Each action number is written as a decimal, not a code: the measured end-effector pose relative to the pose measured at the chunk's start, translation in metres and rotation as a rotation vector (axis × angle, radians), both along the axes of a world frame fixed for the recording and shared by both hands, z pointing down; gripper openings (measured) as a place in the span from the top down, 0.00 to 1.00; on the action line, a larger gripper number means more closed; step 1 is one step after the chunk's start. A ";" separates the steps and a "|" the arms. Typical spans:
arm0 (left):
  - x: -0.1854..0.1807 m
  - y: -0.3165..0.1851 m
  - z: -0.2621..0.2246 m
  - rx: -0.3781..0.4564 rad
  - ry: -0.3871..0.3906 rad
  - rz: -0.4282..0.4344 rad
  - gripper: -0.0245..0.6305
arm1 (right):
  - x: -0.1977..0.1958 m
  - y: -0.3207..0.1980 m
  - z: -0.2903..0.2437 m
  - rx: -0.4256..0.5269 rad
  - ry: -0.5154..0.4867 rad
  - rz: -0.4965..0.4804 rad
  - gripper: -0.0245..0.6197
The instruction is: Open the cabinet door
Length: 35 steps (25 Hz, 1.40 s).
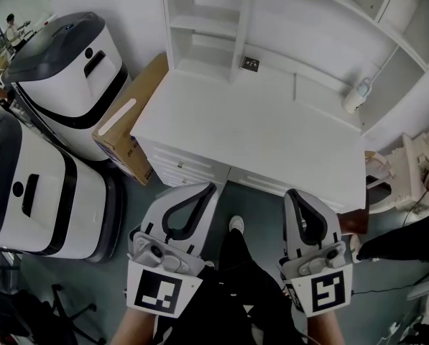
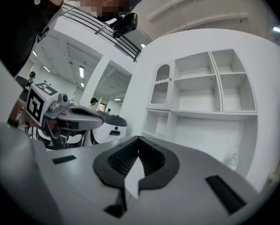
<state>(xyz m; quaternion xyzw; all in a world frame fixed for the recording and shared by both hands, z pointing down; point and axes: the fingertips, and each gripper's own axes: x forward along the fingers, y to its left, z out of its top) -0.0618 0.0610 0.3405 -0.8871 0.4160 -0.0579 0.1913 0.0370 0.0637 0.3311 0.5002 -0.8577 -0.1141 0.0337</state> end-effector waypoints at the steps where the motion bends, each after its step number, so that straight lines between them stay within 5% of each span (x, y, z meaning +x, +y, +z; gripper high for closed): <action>1: 0.002 -0.005 0.000 -0.002 -0.003 -0.003 0.97 | 0.001 -0.006 -0.001 0.000 -0.002 -0.005 0.96; 35: 0.091 -0.210 -0.021 0.008 -0.027 -0.163 0.97 | 0.084 -0.230 -0.006 -0.025 0.025 -0.174 0.96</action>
